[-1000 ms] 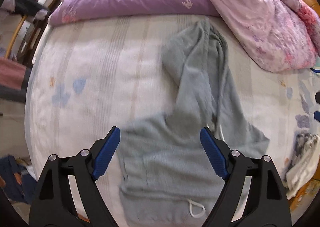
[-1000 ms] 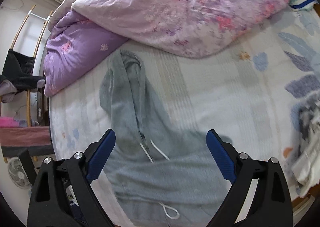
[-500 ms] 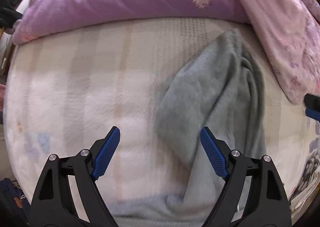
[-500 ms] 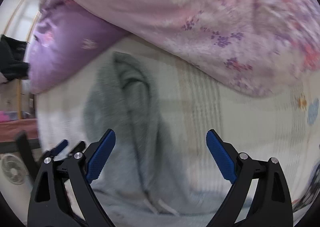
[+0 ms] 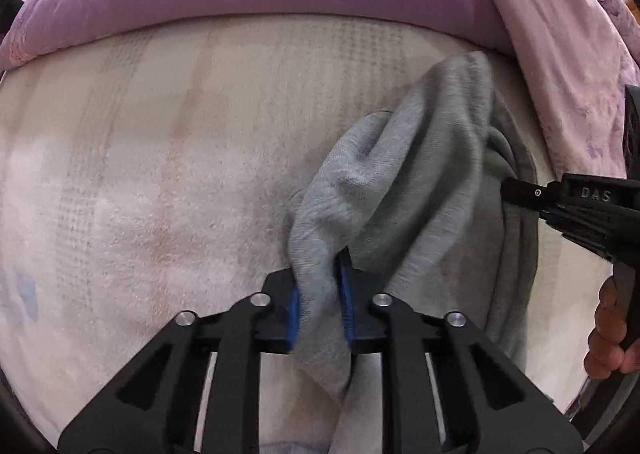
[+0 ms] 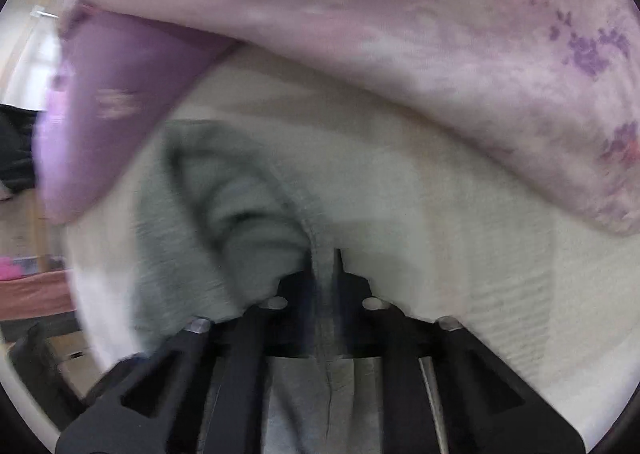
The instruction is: Fold large clothes
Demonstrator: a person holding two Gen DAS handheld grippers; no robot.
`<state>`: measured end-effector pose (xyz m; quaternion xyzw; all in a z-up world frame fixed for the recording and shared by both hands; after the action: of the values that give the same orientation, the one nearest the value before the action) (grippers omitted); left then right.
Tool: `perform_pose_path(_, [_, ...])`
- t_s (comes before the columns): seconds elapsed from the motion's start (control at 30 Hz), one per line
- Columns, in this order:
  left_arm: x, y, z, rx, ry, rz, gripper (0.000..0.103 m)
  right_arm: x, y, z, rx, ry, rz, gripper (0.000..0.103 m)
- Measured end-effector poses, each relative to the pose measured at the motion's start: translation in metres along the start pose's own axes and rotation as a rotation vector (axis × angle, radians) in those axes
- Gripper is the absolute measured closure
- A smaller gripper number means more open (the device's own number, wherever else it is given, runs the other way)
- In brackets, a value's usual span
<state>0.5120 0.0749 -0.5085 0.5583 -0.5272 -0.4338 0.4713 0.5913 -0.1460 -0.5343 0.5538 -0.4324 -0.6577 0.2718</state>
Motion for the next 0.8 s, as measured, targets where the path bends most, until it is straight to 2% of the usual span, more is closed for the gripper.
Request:
perform_pose_path(0.1, [-0.004,0.024,0.004,0.039,0.007,0.023,0.089,-0.014,0.031,0.016,0.053,0.089,0.019,0.097])
perform_pose_path(0.17, [-0.004,0.04,0.011,0.064,-0.022,-0.001,0.089,-0.02,0.051,0.026,0.061,0.121,0.027,0.097])
perform_pose_path(0.33, [0.0,0.095,0.035,0.149,-0.089,-0.029,0.089,-0.033,0.12,0.058,0.125,0.146,-0.043,0.097])
perform_pose_path(0.47, [0.005,0.148,0.074,0.231,-0.128,-0.037,0.089,-0.044,0.182,0.101,0.183,0.224,-0.083,0.097])
perform_pose_path(0.57, [0.012,0.189,0.117,0.303,-0.197,-0.05,0.089,-0.051,0.223,0.148,0.216,0.351,-0.097,0.097])
perform_pose_path(0.6, [0.016,0.198,0.131,0.325,-0.221,-0.06,0.089,-0.071,0.221,0.166,0.222,0.393,-0.098,0.097])
perform_pose_path(0.63, [0.016,0.209,0.152,0.346,-0.253,-0.07,0.089,-0.075,0.228,0.184,0.227,0.441,-0.093,0.097])
perform_pose_path(0.73, [0.006,0.221,0.202,0.344,-0.264,-0.05,0.089,-0.072,0.241,0.241,0.222,0.564,-0.067,0.097])
perform_pose_path(0.8, [-0.006,0.222,0.239,0.319,-0.241,-0.034,0.088,-0.057,0.24,0.279,0.202,0.597,-0.049,0.096])
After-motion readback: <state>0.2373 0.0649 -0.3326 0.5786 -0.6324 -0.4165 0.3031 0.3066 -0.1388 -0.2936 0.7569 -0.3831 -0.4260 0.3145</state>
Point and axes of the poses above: each gripper's, at about its wrist camera, not at the fingertips, and y roughly against the way its jaws point, x to its right, z to its underside, the point moved 1 cm from there along -y, roughly the way its jaws point, and after that the axes turned 4 degrees about -z, right-handed, at the moved point
